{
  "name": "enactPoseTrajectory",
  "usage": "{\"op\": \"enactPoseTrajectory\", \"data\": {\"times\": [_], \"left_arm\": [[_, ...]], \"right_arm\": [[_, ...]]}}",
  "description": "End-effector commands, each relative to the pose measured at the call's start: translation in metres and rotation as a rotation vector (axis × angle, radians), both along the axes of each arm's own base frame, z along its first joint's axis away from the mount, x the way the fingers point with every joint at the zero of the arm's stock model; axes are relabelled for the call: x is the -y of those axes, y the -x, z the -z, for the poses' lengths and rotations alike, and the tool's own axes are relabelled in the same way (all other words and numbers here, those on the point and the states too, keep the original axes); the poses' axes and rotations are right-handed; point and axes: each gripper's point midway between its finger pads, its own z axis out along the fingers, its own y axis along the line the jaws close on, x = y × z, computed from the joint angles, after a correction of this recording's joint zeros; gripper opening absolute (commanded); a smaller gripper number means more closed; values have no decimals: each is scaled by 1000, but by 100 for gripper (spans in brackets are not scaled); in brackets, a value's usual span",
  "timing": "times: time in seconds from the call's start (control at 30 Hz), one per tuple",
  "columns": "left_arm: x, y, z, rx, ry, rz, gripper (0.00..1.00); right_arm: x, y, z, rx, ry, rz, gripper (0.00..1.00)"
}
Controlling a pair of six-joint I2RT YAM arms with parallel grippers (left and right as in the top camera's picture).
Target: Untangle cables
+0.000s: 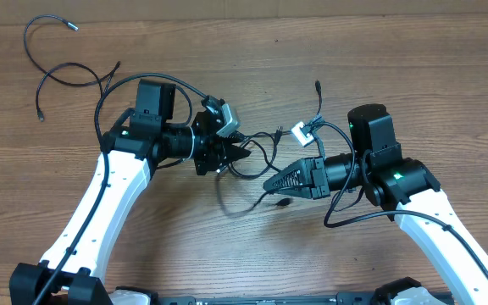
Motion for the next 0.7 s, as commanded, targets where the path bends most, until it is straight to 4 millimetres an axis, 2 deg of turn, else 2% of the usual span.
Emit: {"op": "enactPoseTrajectory", "data": {"times": [0.0,0.1,0.23,0.3,0.37,0.43,0.53,0.67], "left_arm": [[5,-4,-5,-100,39,-41,30],[7,-9,-8,-239,70,-126,30],[8,-13,-11,-386,104,-211,53],[8,-15,-13,-379,110,-213,59],[9,-17,-15,-408,121,-233,60],[11,-17,-14,-490,135,-269,79],[16,-17,-12,-664,154,-341,100],[26,-16,-7,-858,170,-410,100]], "right_arm": [[-1,-13,7,50,58,59,4],[-1,-21,16,64,99,95,4],[-1,-21,16,76,99,92,4],[-1,-21,17,97,100,90,4],[0,-24,19,111,115,103,4],[1,-27,21,117,130,118,4],[2,-31,25,125,153,141,4],[2,-32,25,126,156,144,4]]}}
